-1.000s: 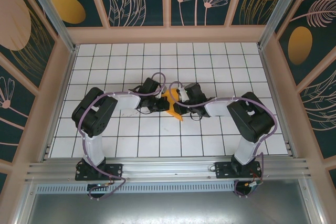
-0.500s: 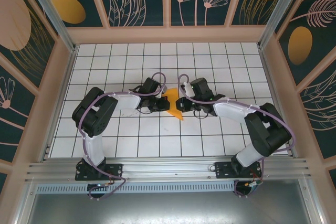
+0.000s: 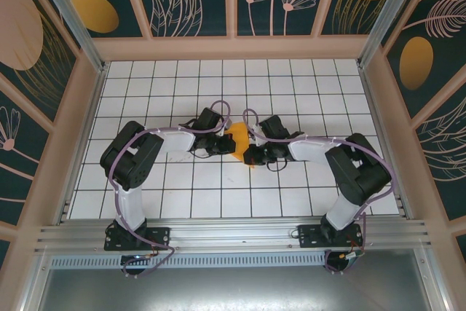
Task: Fold a paper plane with a square sheet of paper (fold left side to right side)
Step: Third fold the triangle at the center of the table.
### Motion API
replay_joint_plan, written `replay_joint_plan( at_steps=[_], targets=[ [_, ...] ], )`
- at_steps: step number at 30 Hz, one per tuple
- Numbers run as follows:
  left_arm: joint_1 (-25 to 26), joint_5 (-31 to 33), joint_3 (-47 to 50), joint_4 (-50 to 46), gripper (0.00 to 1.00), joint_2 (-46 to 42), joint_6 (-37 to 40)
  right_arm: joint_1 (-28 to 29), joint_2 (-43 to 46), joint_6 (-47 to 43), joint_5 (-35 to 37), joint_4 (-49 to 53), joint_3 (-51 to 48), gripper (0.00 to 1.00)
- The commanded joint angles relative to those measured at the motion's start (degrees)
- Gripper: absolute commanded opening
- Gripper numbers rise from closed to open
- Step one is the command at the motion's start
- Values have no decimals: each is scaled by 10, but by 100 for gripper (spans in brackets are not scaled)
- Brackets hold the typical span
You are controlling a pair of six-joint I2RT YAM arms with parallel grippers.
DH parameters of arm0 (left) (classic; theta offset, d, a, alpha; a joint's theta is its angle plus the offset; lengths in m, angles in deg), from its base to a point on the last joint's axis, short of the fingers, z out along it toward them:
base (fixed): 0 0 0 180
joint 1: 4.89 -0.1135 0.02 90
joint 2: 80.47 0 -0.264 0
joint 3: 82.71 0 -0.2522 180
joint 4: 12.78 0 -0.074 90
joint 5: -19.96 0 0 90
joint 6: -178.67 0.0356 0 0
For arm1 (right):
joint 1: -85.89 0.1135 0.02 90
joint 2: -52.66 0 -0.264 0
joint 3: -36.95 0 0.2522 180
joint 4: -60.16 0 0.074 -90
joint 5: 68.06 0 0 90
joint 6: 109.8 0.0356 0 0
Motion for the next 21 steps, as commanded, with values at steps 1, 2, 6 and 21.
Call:
replay_joint_plan(
  at_steps=[1,2,6,21],
  targets=[
    [4,50,4,-35,6,27,7,3,-9,4,2,22,19,5],
    [4,51,5,-34,6,27,7,3,-10,4,5,24,19,5],
    [4,53,3,-39,7,27,9,3,-16,2,14,36,18,5],
    [4,51,-6,-39,8,16,12,-4,-33,23,37,49,-7,3]
  ],
)
